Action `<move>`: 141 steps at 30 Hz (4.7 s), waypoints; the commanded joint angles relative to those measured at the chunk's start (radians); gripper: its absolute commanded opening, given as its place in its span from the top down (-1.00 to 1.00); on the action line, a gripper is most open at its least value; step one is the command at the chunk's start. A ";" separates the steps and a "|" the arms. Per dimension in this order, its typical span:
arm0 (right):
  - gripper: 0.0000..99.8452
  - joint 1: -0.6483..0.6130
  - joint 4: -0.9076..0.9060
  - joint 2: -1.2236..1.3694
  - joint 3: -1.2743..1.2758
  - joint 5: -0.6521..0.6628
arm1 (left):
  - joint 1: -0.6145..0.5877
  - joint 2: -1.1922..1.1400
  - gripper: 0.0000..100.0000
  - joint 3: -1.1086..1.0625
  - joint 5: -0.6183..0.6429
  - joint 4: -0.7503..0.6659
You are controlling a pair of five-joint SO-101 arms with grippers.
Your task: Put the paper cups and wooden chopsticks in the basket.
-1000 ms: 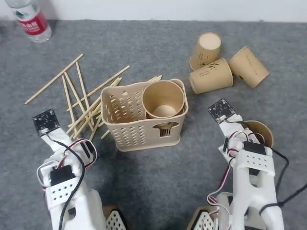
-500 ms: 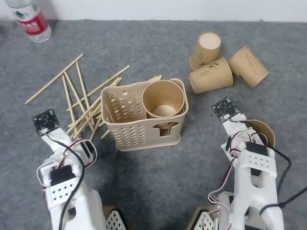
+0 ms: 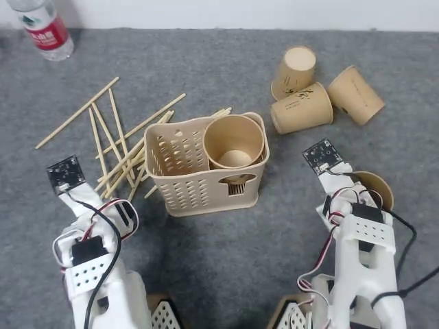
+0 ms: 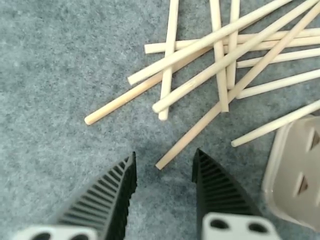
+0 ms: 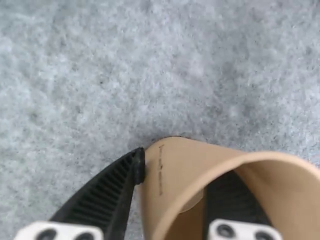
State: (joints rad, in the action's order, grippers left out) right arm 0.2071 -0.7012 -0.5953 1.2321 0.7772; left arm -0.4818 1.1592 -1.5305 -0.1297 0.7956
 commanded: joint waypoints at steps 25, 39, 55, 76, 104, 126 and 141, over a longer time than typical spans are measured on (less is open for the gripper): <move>0.60 -0.054 0.062 0.019 0.029 -0.083 | 0.006 0.011 0.66 0.007 0.002 -0.020; 0.98 -0.051 -0.271 0.018 -0.287 -0.089 | 0.006 0.011 0.66 0.007 0.002 -0.020; 0.98 -0.348 -1.076 -0.351 -1.178 -0.141 | 0.006 0.011 0.66 0.007 0.002 -0.020; 0.98 -0.812 -0.725 0.137 -1.293 -0.281 | 0.006 0.011 0.66 0.007 0.002 -0.021; 0.54 -0.814 -0.972 0.182 -1.399 -0.348 | 0.006 0.011 0.66 0.007 0.002 -0.021; 0.60 -0.750 -0.924 0.084 -1.399 -0.339 | 0.006 0.011 0.66 0.007 0.002 -0.021; 0.60 -0.536 -0.889 0.015 -1.318 -0.338 | 0.006 0.011 0.66 0.007 0.002 -0.021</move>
State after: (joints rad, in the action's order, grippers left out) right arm -0.3437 -1.6264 -0.5554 -0.0798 0.4258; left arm -0.4818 1.1592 -1.5305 -0.1297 0.7956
